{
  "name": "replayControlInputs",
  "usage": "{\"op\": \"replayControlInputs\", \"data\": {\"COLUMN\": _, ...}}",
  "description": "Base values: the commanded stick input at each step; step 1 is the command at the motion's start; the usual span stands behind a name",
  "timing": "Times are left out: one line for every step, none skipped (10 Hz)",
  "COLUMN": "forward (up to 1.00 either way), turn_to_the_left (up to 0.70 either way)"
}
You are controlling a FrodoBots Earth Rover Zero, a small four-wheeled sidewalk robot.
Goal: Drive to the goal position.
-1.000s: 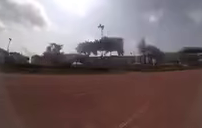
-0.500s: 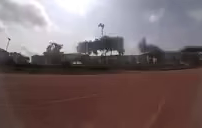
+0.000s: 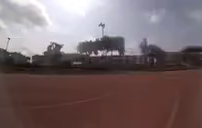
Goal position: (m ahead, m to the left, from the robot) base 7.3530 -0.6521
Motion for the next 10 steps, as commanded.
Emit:
{"op": "replayControlInputs", "data": {"forward": 0.7, "turn_to_the_left": 0.0}}
{"op": "replayControlInputs", "data": {"forward": 0.7, "turn_to_the_left": 0.0}}
{"op": "replayControlInputs", "data": {"forward": 0.7, "turn_to_the_left": 0.0}}
{"op": "replayControlInputs", "data": {"forward": 0.7, "turn_to_the_left": 0.0}}
{"op": "replayControlInputs", "data": {"forward": 0.7, "turn_to_the_left": 0.0}}
{"op": "replayControlInputs", "data": {"forward": 0.7, "turn_to_the_left": 0.0}}
{"op": "replayControlInputs", "data": {"forward": 0.7, "turn_to_the_left": 0.0}}
{"op": "replayControlInputs", "data": {"forward": 0.7, "turn_to_the_left": 0.0}}
{"op": "replayControlInputs", "data": {"forward": 0.7, "turn_to_the_left": 0.0}}
{"op": "replayControlInputs", "data": {"forward": 0.7, "turn_to_the_left": 0.0}}
